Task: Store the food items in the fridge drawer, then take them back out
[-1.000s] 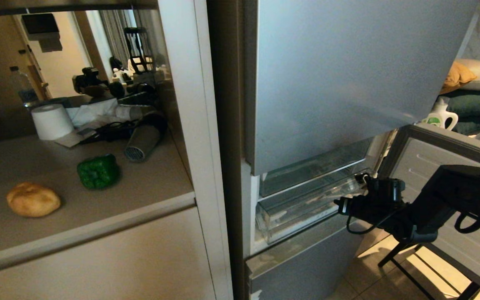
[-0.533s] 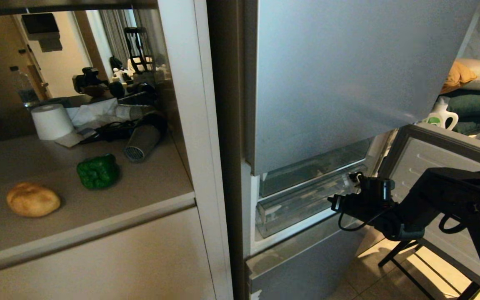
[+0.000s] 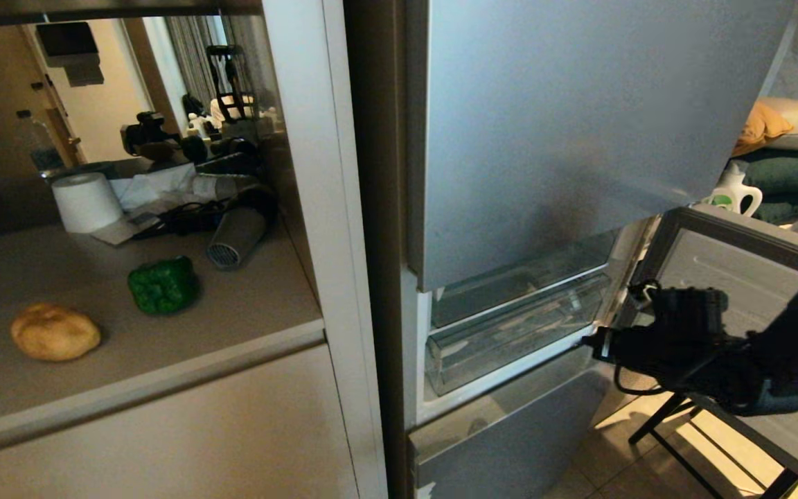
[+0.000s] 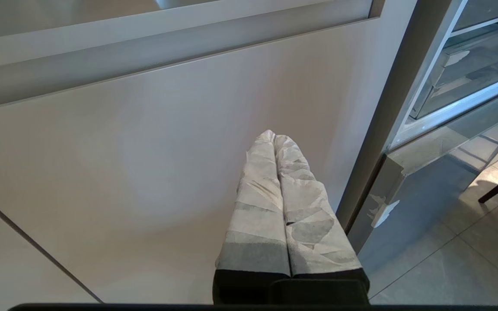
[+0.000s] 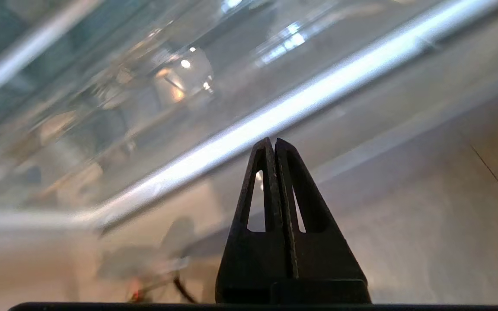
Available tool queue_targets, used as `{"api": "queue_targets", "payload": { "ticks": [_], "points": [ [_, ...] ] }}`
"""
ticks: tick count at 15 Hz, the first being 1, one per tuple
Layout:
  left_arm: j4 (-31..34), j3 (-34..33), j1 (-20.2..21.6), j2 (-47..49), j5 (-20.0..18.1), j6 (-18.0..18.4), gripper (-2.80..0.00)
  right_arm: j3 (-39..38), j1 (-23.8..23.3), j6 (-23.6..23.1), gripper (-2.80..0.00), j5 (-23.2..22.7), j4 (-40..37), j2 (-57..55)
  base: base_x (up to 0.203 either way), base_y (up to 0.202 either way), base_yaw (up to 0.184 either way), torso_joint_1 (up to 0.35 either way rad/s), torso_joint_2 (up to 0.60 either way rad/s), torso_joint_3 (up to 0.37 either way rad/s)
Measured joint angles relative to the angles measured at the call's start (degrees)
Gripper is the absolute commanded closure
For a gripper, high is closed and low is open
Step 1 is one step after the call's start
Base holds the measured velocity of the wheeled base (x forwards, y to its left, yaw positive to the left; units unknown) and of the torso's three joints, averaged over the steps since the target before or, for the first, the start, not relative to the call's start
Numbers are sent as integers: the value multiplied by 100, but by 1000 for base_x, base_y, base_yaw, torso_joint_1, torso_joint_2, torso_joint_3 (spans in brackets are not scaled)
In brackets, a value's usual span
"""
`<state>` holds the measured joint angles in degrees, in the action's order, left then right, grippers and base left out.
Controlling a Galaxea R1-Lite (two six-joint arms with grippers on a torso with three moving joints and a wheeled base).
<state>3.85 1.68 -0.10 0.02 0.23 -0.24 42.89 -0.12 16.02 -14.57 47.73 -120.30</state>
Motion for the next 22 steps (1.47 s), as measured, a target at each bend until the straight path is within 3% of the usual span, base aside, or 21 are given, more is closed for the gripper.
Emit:
{"api": "queue_targets", "payload": {
  "ticks": [5,8,15,19,22],
  "points": [
    [0,2,0,-1,1,0,0,-2516,-168,-507,0,64,-595,3147,0,0,0,0,0,0],
    [-2,0,0,-2,1,0,0,-3516,-222,-819,0,497,-1437,5315,0,0,0,0,0,0],
    [0,0,0,-2,1,0,0,-4160,-124,-1814,0,1143,-4362,10075,0,0,0,0,0,0],
    [0,2,0,0,1,2,0,-4245,-26,-2360,0,1198,-4775,11582,0,0,0,0,0,0],
    [0,2,0,0,1,2,0,-4271,1,-2329,0,1212,-4802,11922,0,0,0,0,0,0]
  ]
}}
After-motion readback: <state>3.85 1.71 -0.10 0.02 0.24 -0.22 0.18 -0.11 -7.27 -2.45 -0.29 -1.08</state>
